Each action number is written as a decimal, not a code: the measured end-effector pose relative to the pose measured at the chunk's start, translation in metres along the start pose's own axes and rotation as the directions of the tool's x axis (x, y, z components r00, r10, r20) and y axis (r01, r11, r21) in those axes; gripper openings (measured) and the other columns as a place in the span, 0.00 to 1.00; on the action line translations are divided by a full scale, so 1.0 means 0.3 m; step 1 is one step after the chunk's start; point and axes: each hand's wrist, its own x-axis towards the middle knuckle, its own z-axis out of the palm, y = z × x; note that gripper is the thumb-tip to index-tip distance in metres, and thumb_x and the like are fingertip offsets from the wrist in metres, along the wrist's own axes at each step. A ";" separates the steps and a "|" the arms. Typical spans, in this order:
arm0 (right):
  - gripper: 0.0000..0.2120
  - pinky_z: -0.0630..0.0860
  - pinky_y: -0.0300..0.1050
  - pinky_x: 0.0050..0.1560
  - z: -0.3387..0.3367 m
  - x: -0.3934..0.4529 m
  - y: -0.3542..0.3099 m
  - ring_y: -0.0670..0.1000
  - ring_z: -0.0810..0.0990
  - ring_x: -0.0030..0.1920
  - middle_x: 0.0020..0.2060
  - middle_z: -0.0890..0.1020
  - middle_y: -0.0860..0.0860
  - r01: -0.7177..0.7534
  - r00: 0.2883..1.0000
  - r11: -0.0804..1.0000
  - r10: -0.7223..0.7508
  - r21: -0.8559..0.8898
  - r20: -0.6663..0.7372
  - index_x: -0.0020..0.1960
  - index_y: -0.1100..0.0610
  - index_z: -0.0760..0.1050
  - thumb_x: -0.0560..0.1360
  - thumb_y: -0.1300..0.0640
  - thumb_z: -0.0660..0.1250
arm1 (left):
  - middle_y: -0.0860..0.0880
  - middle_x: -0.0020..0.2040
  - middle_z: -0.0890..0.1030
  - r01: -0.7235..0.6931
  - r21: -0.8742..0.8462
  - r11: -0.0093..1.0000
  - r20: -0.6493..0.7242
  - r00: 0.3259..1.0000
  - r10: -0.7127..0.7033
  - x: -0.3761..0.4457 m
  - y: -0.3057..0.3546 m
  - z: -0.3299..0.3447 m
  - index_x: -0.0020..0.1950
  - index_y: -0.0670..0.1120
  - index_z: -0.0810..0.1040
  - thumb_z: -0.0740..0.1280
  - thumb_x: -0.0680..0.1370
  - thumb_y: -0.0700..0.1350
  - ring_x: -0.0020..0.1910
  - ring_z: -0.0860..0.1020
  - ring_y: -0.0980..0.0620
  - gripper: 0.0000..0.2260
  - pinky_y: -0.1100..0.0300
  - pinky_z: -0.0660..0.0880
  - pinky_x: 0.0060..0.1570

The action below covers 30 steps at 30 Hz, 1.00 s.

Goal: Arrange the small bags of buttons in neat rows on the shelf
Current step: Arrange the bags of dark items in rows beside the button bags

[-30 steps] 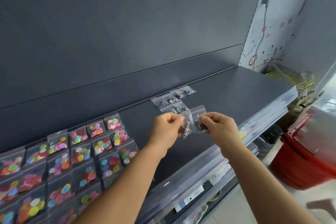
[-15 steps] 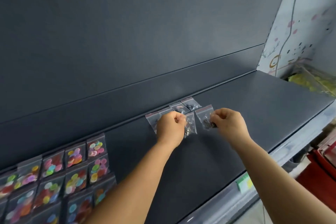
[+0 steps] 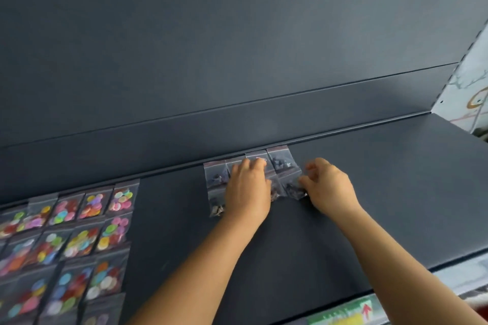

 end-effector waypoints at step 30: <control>0.27 0.64 0.47 0.64 0.031 -0.125 -0.117 0.53 0.63 0.68 0.68 0.68 0.47 0.524 0.852 0.793 -0.486 -0.310 0.195 0.72 0.47 0.63 0.75 0.42 0.63 | 0.50 0.69 0.70 -0.031 0.189 0.982 0.009 1.000 0.030 -0.186 -0.062 -0.133 0.73 0.48 0.64 0.61 0.79 0.53 0.69 0.66 0.50 0.23 0.56 0.61 0.68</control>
